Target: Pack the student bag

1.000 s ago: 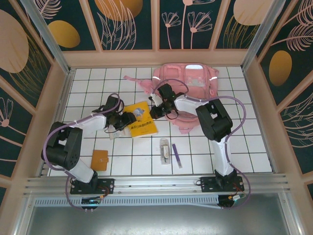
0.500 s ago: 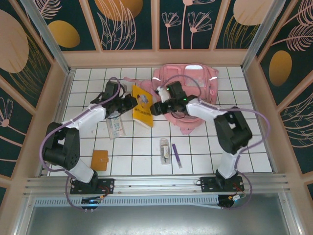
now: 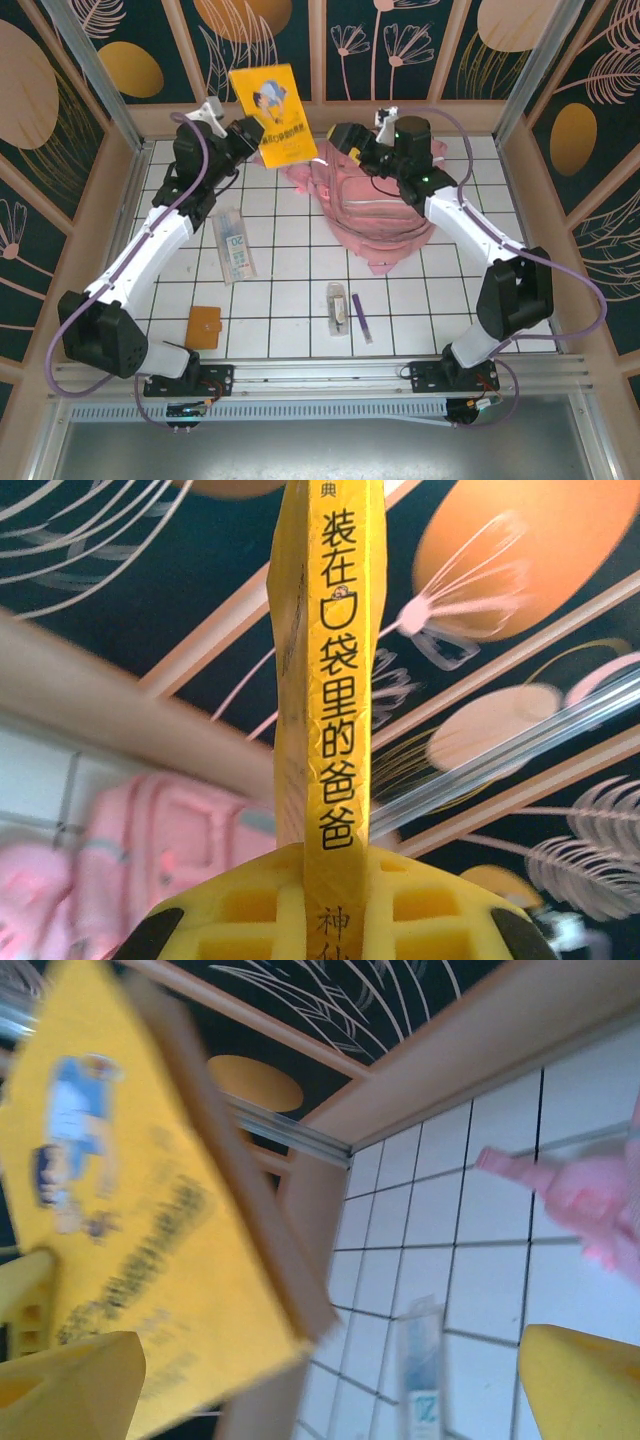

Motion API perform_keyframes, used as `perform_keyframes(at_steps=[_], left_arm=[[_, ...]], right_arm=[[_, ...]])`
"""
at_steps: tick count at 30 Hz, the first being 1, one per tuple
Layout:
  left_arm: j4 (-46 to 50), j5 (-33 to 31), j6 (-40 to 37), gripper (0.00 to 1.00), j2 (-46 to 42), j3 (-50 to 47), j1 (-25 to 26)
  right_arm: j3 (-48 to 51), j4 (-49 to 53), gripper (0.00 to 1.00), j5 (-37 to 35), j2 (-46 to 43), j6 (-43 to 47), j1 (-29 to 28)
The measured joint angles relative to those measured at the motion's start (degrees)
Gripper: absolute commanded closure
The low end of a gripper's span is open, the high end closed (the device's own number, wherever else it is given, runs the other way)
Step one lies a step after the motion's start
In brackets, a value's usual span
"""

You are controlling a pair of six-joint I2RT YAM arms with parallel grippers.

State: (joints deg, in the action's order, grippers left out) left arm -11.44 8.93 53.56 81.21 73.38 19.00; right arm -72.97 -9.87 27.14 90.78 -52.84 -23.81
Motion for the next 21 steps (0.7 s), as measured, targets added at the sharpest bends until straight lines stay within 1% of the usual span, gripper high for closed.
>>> perform_keyframes(at_steps=[4, 7, 11, 14, 18, 21], left_arm=[[-4.2, 1.0, 5.0, 1.00, 0.6, -0.1, 0.0], [-6.2, 2.0, 10.6, 1.00, 1.1, -1.5, 0.0], [-6.8, 3.7, 15.7, 1.00, 3.7, -2.5, -0.1], [-6.4, 4.5, 17.8, 1.00, 5.2, -3.5, -0.2], [-6.2, 4.8, 20.3, 1.00, 5.2, -5.8, -0.1], [-6.0, 5.5, 21.9, 1.00, 5.2, -6.9, -0.1]], right_arm=[[6.2, -4.5, 0.03, 0.0, -0.1, -11.2, -0.2], [8.3, -9.3, 0.03, -0.1, 0.0, -17.2, -1.1], [9.0, -16.3, 0.03, -0.9, -0.5, -22.2, -2.8], [10.6, -19.6, 0.03, -2.2, -2.1, -25.5, -3.3], [13.6, -21.5, 0.02, -4.6, -4.4, -28.7, -3.5], [14.6, -22.1, 0.01, -5.7, -4.5, -30.7, -4.0]])
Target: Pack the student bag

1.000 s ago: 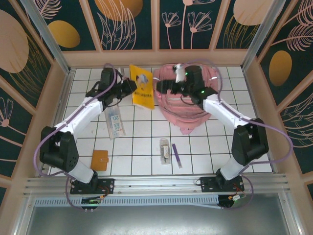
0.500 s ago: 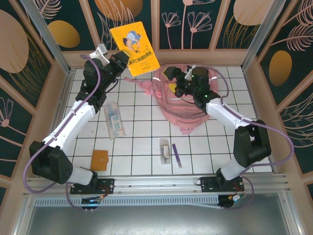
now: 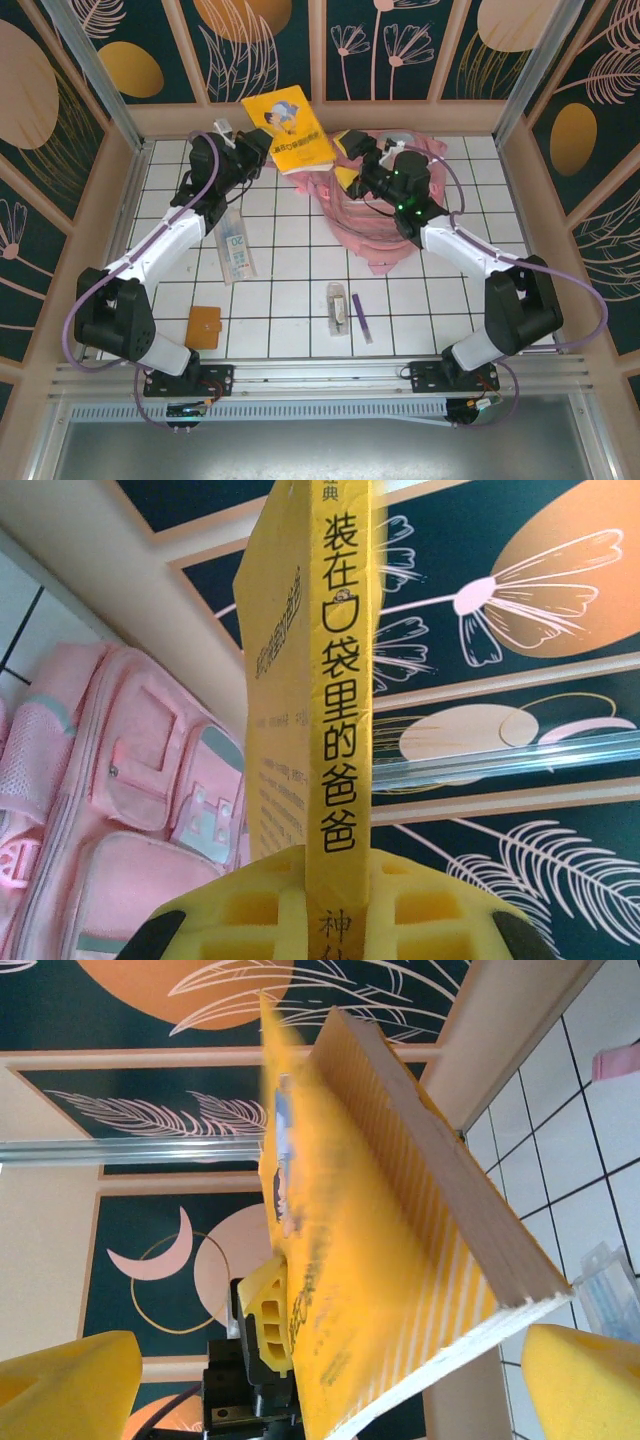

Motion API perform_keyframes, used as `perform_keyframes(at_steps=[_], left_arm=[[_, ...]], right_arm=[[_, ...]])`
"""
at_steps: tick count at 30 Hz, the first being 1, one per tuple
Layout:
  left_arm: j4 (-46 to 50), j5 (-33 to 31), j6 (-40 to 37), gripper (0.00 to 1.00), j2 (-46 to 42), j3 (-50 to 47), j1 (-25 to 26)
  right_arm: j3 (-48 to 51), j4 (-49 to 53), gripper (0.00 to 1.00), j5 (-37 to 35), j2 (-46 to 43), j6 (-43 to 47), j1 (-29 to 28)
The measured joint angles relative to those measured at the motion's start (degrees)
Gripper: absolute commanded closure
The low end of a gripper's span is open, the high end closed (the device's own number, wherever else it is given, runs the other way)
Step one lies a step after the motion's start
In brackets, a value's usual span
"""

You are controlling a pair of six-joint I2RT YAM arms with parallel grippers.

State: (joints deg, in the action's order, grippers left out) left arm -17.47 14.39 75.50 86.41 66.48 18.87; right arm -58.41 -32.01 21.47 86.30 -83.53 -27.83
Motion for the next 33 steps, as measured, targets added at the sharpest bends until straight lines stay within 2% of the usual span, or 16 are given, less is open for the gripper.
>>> perform_keyframes(at_steps=[8, 13, 20, 23, 28, 33], left_arm=[[-0.4, 0.1, 3.7, 1.00, -0.1, -1.4, 0.0], [-0.9, 0.7, 5.0, 1.00, -0.1, -1.4, 0.1], [-2.3, 0.6, 5.6, 1.00, -0.9, -2.6, 0.2], [-3.0, 0.6, 5.8, 1.00, -1.1, -2.8, 0.2], [-3.0, 0.4, 5.6, 1.00, -1.1, -2.9, 0.2], [-3.0, -1.2, 4.7, 1.00, -1.7, -3.4, 0.2]], right_arm=[[-1.1, -3.7, 0.01, -0.3, 5.8, -5.9, -4.2], [-1.7, -5.5, 0.08, -0.1, 10.7, -11.2, -6.2], [-1.7, -7.7, 0.13, -1.4, 11.2, -15.1, -6.2], [-1.6, -8.7, 0.12, -1.8, 11.2, -17.0, -6.1], [-1.4, -8.8, 0.03, -2.1, 11.1, -19.0, -6.1], [-1.0, -6.6, 0.02, -5.4, 10.6, -19.3, -7.9]])
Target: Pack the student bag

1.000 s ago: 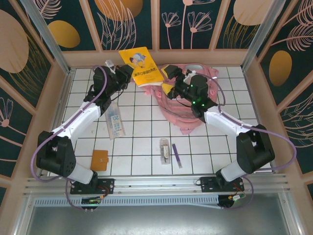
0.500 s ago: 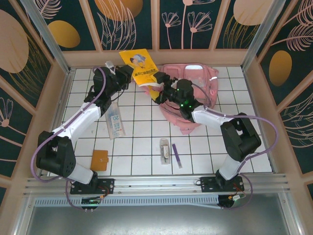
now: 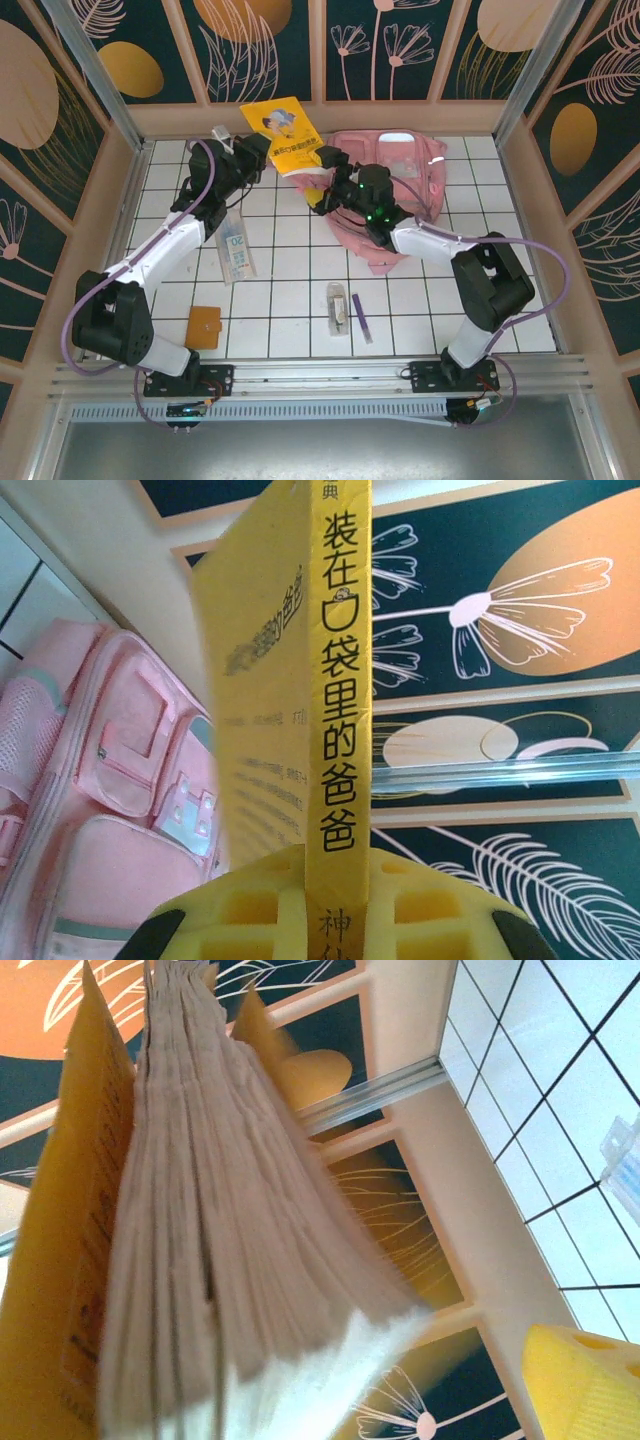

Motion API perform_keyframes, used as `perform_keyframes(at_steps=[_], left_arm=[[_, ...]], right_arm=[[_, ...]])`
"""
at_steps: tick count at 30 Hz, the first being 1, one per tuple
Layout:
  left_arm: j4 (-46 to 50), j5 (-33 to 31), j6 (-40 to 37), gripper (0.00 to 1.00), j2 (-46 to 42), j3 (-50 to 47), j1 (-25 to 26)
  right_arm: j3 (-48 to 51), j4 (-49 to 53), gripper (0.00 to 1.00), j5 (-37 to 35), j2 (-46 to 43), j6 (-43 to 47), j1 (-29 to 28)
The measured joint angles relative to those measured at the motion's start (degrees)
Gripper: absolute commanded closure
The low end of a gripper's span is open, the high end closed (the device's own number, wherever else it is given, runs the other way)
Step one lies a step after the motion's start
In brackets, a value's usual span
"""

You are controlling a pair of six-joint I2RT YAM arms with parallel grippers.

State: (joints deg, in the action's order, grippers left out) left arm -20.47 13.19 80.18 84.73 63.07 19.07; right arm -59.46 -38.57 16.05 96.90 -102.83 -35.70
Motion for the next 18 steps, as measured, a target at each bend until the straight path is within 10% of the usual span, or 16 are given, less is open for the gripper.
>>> perform_keyframes(at_steps=[7, 12, 18], left_arm=[[-0.9, -2.6, -1.2, 1.00, -2.0, -0.8, 0.1], [-2.7, -1.9, 0.2, 1.00, -2.0, -1.3, 0.0], [-1.8, -1.5, -2.1, 0.39, -2.1, -2.0, 0.0]], right_arm=[[-0.2, -0.6, 0.15, -3.0, 0.1, -0.6, -1.1], [-3.9, -9.0, 0.95, -5.6, 5.2, -1.5, 0.7], [-5.0, -14.9, 1.00, -6.0, 7.6, -0.2, 2.4]])
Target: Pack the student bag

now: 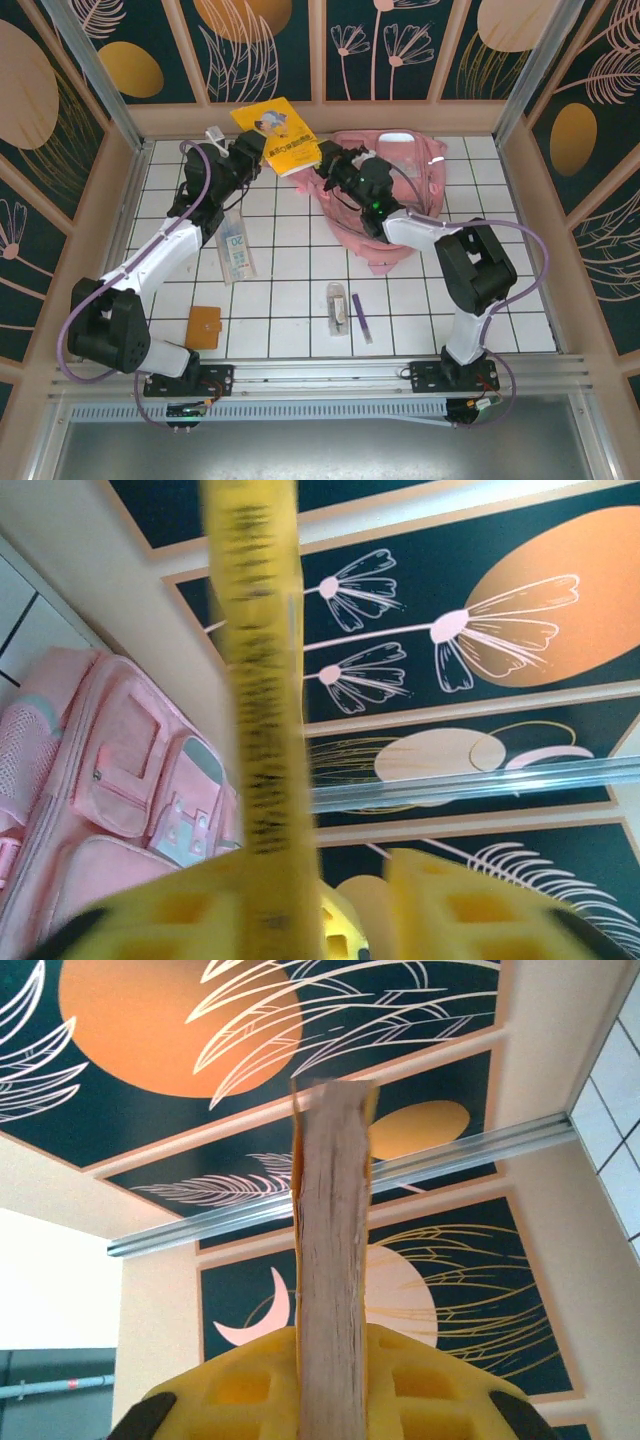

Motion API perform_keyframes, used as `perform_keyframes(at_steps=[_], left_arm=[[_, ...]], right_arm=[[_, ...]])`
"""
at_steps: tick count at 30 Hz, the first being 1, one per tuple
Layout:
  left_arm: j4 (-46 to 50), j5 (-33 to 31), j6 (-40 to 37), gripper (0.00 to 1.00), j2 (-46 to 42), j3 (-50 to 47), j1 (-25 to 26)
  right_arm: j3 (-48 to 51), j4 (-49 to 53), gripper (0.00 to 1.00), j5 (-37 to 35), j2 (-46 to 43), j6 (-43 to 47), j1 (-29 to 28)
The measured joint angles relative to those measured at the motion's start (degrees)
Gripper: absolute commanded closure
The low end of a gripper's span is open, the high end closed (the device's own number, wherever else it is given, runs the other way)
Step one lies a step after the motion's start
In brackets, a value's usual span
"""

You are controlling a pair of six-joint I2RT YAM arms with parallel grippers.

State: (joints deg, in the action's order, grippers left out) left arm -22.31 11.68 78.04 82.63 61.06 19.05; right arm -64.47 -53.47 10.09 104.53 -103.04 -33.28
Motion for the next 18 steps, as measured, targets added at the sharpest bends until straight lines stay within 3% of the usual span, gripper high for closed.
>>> perform_keyframes(at_steps=[5, 8, 13, 18], left_arm=[[0.7, 2.0, -16.4, 0.34, 0.0, 0.0, 1.0], [0.9, 4.3, -35.1, 0.31, 0.5, 0.0, 3.3], [6.0, 11.4, -76.3, 0.28, 3.9, 0.1, 12.6], [8.1, 17.7, -97.9, 0.30, 10.8, 0.1, 15.8]], right_arm=[[3.9, 0.9, 1.00, 0.0, -3.7, 5.6, 2.2], [7.4, 2.1, 1.00, 0.1, -9.2, 10.4, 6.7], [8.9, 12.1, 1.00, -0.2, -19.9, 21.0, 18.6], [8.0, 22.5, 1.00, -2.6, -29.0, 31.3, 27.7]])
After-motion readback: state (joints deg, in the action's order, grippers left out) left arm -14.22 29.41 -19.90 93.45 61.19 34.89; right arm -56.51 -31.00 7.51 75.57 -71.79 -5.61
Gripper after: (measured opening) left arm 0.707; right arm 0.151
